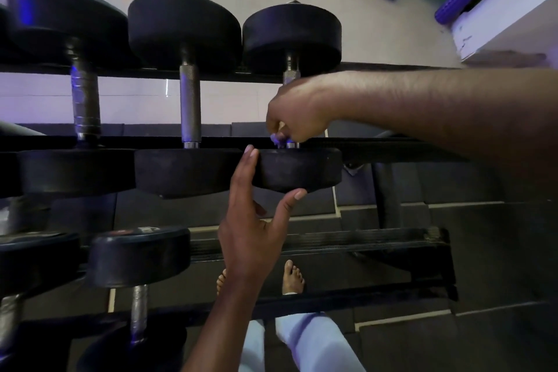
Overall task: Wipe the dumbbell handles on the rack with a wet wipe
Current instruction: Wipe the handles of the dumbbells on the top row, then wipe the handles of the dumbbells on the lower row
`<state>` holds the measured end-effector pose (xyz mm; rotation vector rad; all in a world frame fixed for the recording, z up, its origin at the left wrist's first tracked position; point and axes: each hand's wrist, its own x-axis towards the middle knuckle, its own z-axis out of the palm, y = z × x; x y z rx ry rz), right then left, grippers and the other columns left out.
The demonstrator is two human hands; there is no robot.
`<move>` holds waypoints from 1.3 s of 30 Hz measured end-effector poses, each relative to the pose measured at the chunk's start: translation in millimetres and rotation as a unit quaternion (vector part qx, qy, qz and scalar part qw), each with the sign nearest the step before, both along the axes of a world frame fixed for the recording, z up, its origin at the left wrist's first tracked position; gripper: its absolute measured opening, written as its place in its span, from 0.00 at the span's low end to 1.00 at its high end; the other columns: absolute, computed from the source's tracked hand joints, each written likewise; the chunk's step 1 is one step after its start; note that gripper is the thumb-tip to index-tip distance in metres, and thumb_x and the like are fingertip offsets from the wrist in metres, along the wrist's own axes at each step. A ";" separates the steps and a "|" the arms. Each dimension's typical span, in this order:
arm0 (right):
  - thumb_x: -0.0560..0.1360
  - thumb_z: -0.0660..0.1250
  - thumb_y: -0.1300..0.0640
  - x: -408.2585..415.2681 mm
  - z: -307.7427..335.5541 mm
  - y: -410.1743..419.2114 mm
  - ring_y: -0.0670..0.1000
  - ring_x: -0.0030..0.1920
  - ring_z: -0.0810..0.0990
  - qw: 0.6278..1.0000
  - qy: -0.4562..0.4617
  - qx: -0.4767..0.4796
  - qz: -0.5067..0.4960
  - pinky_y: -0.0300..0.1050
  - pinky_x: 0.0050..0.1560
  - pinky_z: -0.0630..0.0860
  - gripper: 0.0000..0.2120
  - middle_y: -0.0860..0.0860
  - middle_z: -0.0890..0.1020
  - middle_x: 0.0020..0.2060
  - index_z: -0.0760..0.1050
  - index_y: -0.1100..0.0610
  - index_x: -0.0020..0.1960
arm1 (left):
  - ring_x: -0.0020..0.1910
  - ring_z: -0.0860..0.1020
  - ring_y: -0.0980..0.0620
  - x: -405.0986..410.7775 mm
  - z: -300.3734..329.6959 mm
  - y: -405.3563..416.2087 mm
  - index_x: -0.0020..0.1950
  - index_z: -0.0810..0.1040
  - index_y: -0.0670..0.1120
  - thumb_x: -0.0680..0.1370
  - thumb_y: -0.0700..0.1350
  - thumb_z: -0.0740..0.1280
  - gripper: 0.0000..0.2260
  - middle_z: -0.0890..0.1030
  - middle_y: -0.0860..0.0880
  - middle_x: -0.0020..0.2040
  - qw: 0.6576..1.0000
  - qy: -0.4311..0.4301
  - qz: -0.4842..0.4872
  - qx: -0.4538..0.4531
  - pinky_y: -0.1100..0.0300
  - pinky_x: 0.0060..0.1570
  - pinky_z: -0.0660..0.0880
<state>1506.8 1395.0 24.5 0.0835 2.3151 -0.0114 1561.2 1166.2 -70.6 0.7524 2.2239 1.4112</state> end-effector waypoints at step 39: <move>0.82 0.69 0.42 198.9 77.2 -71.5 0.47 0.57 0.85 0.718 0.410 -0.255 -0.502 0.47 0.54 0.83 0.11 0.46 0.88 0.53 0.84 0.46 0.58 | 0.74 0.75 0.46 36.2 145.1 -38.6 0.79 0.75 0.48 0.86 0.56 0.68 0.23 0.77 0.48 0.76 0.956 0.131 -0.035 -0.260 0.49 0.74 0.71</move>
